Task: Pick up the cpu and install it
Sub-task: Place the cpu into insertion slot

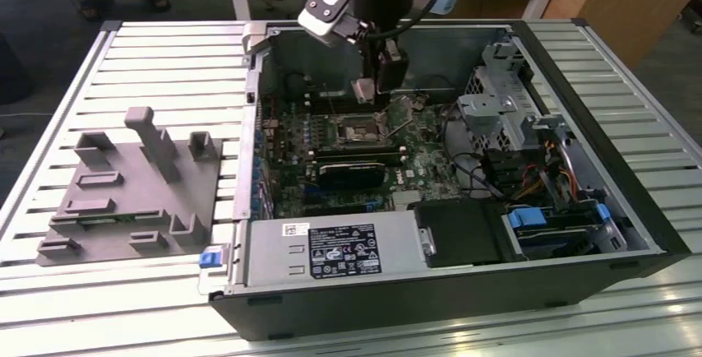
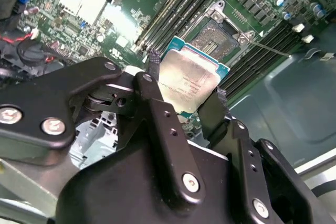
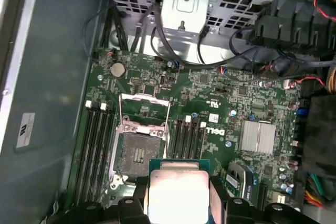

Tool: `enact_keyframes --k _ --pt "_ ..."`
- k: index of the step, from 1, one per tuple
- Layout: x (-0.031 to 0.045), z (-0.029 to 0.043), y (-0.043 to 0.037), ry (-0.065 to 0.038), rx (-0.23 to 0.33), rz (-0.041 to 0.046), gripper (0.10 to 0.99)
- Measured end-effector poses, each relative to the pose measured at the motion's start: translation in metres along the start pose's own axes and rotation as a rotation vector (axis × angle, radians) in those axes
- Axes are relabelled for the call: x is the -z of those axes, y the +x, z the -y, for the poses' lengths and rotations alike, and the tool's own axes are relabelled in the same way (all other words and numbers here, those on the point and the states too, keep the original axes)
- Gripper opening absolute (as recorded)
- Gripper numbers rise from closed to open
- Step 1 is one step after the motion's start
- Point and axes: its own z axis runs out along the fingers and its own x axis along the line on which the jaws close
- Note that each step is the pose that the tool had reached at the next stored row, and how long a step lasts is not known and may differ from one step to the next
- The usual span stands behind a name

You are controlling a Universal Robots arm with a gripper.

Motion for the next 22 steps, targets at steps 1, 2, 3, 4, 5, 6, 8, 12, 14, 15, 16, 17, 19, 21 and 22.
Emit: enact_keyframes --k 1,2,3,4,5,6,8,12,14,15,16,17,19,21,22 --pt "-0.0018 0.0 0.0008 0.0 -0.006 0.0005 0.541" --pt "-0.0036 -0.0001 0.0021 0.0 -0.01 0.0007 0.541" --pt "-0.0052 -0.0001 0.0035 0.0 -0.011 0.0007 0.541" --pt "-0.0065 -0.0002 0.0048 0.0 -0.011 0.0007 0.541" --pt "-0.0077 -0.0003 0.0064 0.0 -0.011 0.0007 0.541" --pt "-0.0088 -0.0004 0.008 0.0 -0.011 0.0009 0.541" --pt "-0.0113 -0.0006 0.011 0.0 -0.011 0.0008 0.541" --pt "-0.0164 -0.0006 0.0137 0.0 -0.016 0.0009 0.541" --pt "-0.0186 -0.0005 0.0141 0.0 -0.019 0.0014 0.541" --pt "-0.0194 -0.0005 0.0142 0.0 -0.02 0.0014 0.541" --pt "-0.0198 -0.0004 0.0143 0.0 -0.021 0.0016 0.541" --pt "-0.0201 -0.0004 0.0144 0.0 -0.022 0.0018 0.541" --pt "-0.0206 -0.0004 0.0144 0.0 -0.022 0.0021 0.541" --pt "-0.0214 -0.0003 0.0144 0.0 -0.023 0.002 0.541" --pt "-0.0217 -0.0003 0.0145 0.0 -0.023 0.0021 0.541"
